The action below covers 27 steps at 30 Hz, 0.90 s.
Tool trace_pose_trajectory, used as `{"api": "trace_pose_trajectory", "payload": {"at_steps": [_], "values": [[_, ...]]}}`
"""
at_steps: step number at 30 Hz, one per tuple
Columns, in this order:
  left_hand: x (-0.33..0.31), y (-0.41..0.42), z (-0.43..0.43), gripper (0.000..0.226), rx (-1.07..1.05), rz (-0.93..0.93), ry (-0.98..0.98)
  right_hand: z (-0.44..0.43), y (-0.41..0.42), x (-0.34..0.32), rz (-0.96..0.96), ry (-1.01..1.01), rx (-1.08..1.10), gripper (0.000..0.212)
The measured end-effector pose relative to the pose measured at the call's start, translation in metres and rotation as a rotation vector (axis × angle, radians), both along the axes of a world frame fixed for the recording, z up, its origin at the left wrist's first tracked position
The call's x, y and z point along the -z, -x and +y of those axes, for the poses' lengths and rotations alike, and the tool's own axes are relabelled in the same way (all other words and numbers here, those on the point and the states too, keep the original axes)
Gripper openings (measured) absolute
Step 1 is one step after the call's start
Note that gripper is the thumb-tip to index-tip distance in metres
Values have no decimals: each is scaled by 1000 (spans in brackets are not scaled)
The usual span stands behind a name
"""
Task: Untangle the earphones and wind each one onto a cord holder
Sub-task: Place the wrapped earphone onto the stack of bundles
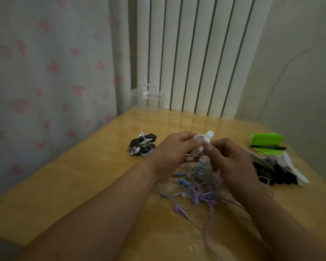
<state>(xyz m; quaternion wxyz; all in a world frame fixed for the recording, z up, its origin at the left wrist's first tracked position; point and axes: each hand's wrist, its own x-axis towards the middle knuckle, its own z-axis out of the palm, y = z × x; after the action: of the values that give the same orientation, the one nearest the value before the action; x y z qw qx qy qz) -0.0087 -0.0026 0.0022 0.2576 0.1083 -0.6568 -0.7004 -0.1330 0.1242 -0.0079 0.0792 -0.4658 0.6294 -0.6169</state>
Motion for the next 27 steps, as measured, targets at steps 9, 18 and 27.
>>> {"api": "trace_pose_trajectory", "payload": {"at_steps": [9,18,27], "values": [[12,-52,-45,25,-680,-257,665,3,-1,7,244,-69,184,6],[34,-64,-64,49,-718,-687,1222,13,16,4,47,73,330,19],[38,-80,-66,42,-757,-771,1252,23,20,-9,-180,133,416,20]]}}
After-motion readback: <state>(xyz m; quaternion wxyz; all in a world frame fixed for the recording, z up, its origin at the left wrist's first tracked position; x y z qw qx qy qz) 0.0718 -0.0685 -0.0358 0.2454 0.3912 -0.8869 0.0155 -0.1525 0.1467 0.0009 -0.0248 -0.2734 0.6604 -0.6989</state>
